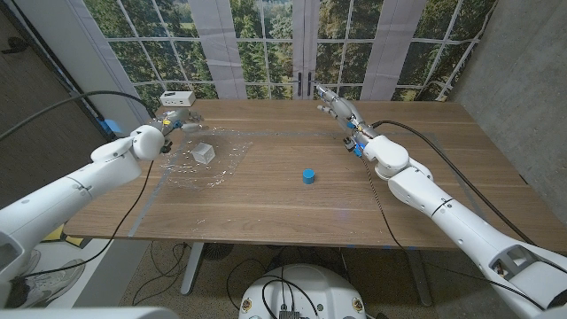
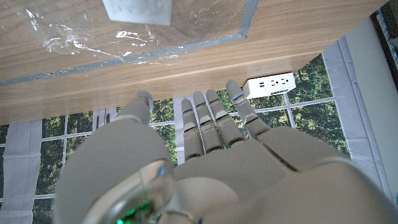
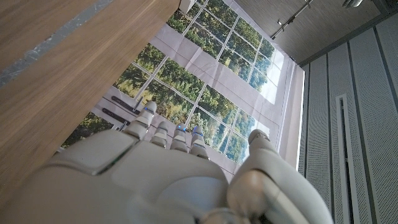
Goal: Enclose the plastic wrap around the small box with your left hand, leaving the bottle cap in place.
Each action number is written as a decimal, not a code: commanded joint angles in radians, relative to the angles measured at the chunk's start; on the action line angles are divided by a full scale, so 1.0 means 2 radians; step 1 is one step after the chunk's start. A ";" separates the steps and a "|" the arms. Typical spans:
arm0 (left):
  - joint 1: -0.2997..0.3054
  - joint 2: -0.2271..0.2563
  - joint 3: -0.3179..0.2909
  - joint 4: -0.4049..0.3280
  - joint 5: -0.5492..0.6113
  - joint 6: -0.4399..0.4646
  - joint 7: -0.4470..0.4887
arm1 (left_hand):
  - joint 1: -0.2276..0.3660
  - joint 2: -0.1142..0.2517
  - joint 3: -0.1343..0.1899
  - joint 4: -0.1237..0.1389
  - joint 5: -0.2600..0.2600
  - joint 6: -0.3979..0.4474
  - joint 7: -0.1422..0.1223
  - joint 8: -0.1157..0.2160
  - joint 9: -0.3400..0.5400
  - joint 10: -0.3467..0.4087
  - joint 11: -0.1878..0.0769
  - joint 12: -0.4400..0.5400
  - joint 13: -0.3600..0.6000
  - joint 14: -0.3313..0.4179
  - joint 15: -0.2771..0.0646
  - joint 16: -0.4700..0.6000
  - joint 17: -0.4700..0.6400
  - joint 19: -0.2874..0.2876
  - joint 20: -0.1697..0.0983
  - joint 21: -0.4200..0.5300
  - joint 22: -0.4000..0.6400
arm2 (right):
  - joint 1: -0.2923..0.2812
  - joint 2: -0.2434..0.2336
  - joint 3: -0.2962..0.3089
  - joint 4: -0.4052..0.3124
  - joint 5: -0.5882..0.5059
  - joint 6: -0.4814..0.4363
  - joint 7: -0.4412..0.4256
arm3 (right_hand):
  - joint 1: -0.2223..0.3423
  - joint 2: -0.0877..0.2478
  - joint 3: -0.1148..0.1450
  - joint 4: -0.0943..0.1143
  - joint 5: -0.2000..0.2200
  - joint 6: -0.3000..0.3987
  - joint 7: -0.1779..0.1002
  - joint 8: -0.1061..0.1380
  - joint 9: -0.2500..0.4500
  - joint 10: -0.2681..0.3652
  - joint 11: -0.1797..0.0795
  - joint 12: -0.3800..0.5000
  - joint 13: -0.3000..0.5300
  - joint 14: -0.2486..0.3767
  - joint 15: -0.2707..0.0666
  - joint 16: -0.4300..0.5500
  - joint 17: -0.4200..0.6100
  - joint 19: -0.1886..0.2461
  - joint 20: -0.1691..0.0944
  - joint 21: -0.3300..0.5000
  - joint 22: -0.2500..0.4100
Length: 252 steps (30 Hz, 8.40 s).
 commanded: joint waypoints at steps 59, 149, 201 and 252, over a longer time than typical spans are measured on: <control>-0.310 -0.173 0.299 0.270 0.308 0.025 -0.179 | 0.072 -0.052 -0.065 -0.034 0.022 0.035 -0.041 0.003 0.004 -0.010 -0.047 0.010 -0.016 -0.083 -0.044 -0.002 -0.013 0.003 -0.023 -0.049 0.002 | 0.052 0.033 -0.018 0.075 0.001 0.029 0.044 | -0.009 0.000 0.002 0.002 -0.002 0.010 0.000 0.001 0.001 0.011 0.002 0.001 0.002 0.006 0.001 0.000 0.002 0.006 0.000 -0.008 0.003; -0.053 -0.014 0.134 -0.092 0.269 0.134 -0.130 | 0.197 0.015 -0.070 -0.037 0.004 0.280 0.002 0.108 0.050 0.116 -0.076 0.051 0.008 0.014 -0.073 0.021 -0.010 0.053 -0.046 -0.042 0.007 | 0.035 0.015 -0.021 0.019 0.001 0.000 0.042 | -0.013 0.000 0.003 0.002 -0.002 0.012 -0.001 0.000 0.001 0.012 0.002 -0.001 0.002 0.009 0.002 -0.001 0.001 0.010 0.002 -0.015 0.003; 0.257 -0.058 -0.035 -0.226 0.221 0.292 0.172 | 0.017 0.035 -0.114 0.040 0.006 0.116 -0.001 0.019 0.005 0.126 -0.012 0.034 0.008 0.096 -0.030 0.034 -0.009 0.048 -0.009 -0.041 0.007 | 0.077 0.047 -0.039 0.074 0.002 -0.018 0.056 | -0.018 0.007 0.006 0.008 -0.002 0.013 -0.004 0.000 0.001 0.010 0.000 -0.002 0.002 0.010 0.000 0.000 0.003 0.015 -0.003 -0.018 0.003; 0.019 0.011 0.088 -0.160 0.228 0.199 -0.084 | -0.005 0.008 -0.099 -0.006 0.010 0.012 -0.048 0.006 0.007 -0.083 -0.016 -0.003 0.056 -0.117 0.004 -0.005 0.005 -0.026 0.006 -0.088 0.008 | 0.036 0.018 -0.018 0.020 0.004 -0.016 0.029 | -0.018 0.004 0.007 0.008 -0.003 0.012 -0.004 -0.001 0.002 0.011 0.000 -0.001 0.003 0.015 0.002 0.000 0.002 0.019 0.000 -0.020 0.003</control>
